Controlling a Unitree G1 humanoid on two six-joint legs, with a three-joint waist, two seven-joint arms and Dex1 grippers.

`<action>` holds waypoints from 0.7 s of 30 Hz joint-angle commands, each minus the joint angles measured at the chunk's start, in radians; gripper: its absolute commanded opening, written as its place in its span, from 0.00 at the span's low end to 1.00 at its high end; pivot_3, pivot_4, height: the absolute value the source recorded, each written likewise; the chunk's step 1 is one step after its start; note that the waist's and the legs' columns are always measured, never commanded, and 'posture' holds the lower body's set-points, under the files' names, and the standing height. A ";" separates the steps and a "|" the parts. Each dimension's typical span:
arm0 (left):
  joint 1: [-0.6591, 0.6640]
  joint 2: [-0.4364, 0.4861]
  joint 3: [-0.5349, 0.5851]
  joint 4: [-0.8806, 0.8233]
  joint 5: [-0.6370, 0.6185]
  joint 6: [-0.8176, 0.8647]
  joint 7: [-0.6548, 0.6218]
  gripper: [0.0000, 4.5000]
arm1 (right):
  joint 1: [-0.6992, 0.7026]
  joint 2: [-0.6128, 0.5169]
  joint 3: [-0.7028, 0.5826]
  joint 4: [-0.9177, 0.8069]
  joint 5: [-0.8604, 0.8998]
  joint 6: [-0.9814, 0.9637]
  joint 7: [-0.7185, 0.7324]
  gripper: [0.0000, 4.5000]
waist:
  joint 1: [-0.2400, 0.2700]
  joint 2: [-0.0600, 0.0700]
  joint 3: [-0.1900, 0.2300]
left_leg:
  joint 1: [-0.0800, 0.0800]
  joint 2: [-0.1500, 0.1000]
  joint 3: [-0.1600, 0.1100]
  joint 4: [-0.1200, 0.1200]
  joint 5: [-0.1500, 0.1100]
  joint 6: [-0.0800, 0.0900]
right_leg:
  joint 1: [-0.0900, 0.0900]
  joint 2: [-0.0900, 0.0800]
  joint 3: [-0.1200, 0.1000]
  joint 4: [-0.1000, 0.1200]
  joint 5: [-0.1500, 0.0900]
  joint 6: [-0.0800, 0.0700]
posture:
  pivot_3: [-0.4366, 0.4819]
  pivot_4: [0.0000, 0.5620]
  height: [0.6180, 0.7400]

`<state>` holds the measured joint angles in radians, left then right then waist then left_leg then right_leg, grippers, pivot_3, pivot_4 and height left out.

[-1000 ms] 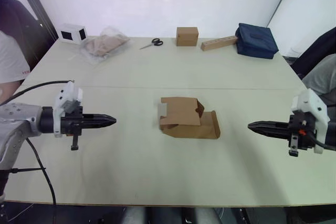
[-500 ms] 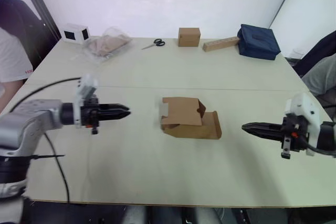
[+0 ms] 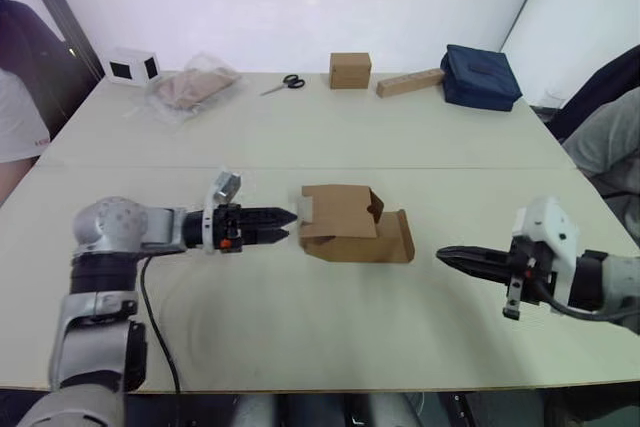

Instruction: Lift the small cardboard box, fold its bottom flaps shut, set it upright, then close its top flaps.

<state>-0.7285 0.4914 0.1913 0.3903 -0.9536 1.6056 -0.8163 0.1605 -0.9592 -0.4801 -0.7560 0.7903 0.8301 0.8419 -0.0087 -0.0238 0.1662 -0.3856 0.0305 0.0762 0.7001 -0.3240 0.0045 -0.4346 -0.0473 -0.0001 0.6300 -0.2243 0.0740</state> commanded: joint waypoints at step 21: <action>-0.207 -0.199 -0.064 0.316 0.180 -0.222 -0.079 0.98 | 0.063 0.004 -0.063 -0.110 0.078 0.019 -0.116 0.00 | 0.000 0.000 0.000 | -0.001 -0.001 0.000 0.000 0.000 0.000 | 0.000 0.000 0.000 -0.001 -0.001 -0.002 | 0.48 0.27 1.00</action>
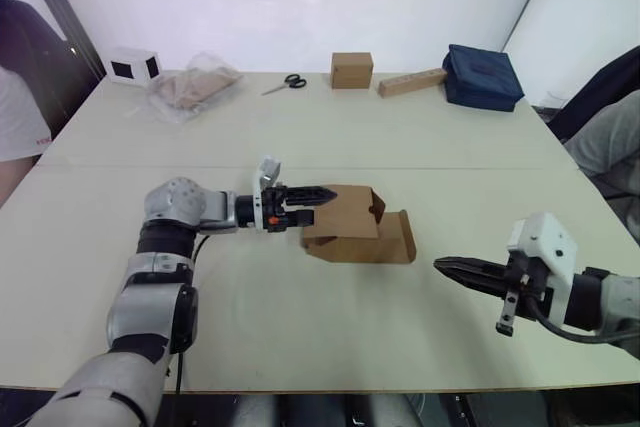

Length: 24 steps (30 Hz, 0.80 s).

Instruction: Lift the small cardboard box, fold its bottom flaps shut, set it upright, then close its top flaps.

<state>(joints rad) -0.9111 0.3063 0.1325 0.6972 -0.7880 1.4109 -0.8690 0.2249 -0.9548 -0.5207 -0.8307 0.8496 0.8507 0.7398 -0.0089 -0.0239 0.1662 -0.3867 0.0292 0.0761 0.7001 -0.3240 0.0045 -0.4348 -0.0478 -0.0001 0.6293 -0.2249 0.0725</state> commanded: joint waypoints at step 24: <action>-0.054 -0.077 0.009 0.083 0.082 -0.088 -0.072 0.61 | 0.034 0.009 0.006 -0.103 0.057 0.001 -0.105 0.00 | 0.000 0.000 0.000 | 0.000 0.001 -0.001 0.000 0.000 0.000 | 0.000 0.000 0.000 0.000 0.000 0.000 | 0.48 0.27 1.00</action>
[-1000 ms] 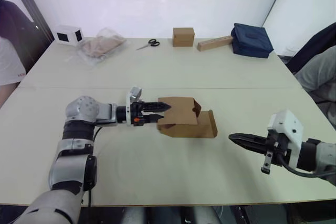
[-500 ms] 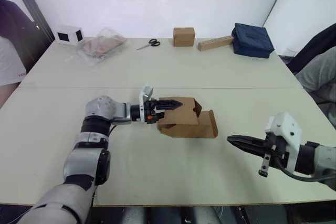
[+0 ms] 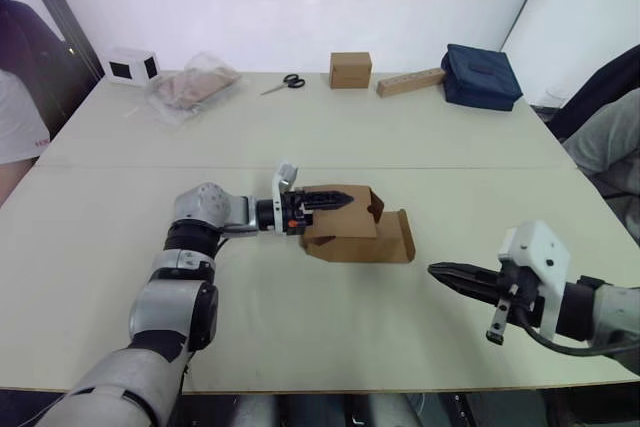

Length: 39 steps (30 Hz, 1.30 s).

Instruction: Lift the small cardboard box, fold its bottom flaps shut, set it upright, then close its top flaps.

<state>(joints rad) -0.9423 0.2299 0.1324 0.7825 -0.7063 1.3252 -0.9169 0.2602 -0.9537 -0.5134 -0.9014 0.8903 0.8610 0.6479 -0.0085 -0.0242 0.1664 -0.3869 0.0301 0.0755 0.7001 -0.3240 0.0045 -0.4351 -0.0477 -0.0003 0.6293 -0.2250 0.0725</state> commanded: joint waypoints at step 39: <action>0.333 0.130 0.025 -0.878 -0.229 -0.163 -0.094 0.01 | -0.611 0.339 0.499 0.235 -0.374 -0.202 -0.392 0.00 | -0.002 0.001 -0.001 | -0.003 0.001 0.000 -0.001 0.003 -0.003 | -0.004 0.001 0.001 0.001 0.001 -0.002 | 0.48 0.27 1.00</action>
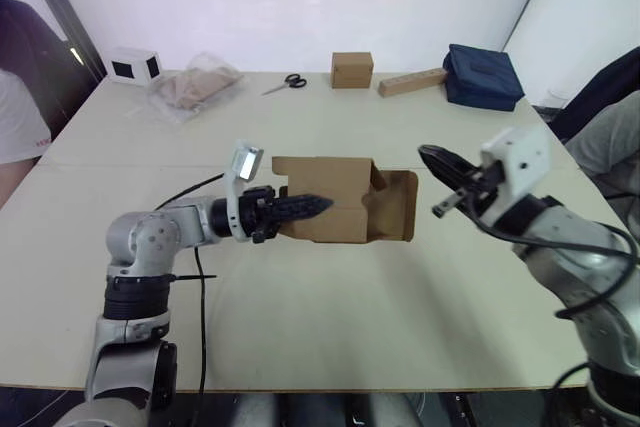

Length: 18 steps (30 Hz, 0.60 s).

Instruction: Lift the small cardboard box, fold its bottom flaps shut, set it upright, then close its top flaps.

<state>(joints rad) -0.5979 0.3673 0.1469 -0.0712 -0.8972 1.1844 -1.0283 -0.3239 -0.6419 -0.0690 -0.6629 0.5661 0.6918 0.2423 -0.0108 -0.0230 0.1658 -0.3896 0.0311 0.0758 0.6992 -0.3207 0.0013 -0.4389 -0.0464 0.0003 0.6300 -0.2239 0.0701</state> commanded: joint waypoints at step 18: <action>-0.040 -0.052 0.085 0.060 -0.171 0.013 0.194 0.01 | -0.031 0.092 0.142 -0.024 -0.202 -0.067 0.075 0.00 | -0.001 0.000 0.000 | 0.000 0.000 0.000 0.000 0.000 0.000 | 0.000 0.000 0.000 0.000 0.000 0.000 | 0.48 0.27 1.00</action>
<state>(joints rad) -0.6205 0.3114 0.2170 0.0000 -1.0370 1.1963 -0.8367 -0.3453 -0.5562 0.0911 -0.6446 0.3737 0.6459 0.3111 -0.0119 -0.0230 0.1658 -0.3896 0.0312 0.0758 0.6990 -0.3206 0.0013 -0.4392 -0.0463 0.0001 0.6302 -0.2237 0.0705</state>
